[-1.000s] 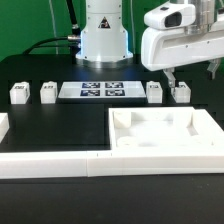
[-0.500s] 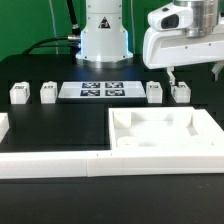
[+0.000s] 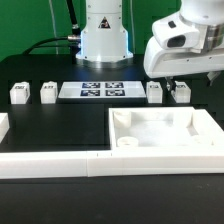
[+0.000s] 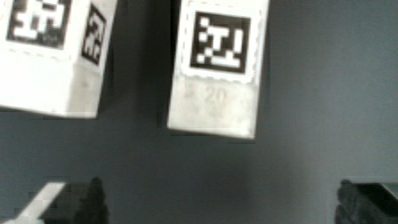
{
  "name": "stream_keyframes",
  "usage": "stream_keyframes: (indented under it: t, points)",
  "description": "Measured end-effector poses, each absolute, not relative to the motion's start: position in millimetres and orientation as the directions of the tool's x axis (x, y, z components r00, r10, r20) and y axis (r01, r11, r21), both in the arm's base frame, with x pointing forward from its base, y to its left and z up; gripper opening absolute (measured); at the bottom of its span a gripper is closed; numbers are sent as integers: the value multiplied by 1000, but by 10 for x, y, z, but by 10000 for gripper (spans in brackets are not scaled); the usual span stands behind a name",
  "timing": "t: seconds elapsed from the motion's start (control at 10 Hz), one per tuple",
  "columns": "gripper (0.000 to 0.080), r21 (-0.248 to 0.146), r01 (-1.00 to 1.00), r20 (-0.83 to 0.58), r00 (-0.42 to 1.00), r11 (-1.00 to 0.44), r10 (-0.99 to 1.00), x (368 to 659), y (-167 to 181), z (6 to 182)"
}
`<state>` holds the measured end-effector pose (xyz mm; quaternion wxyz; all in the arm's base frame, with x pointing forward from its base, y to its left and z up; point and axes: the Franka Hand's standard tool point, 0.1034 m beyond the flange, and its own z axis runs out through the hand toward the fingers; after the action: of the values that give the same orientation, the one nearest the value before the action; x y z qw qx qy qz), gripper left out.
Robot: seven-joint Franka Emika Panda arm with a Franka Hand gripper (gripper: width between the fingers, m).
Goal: Assemble square table
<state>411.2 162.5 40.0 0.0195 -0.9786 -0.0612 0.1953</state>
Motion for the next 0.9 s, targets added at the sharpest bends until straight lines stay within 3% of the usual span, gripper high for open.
stream_keyframes:
  t: [0.5,0.9]
  points:
    - [649,-49,114,-688,716,-992,116,4031,1650,334]
    - [649,-63,122,-780,613,-991,125,4019,1659,274]
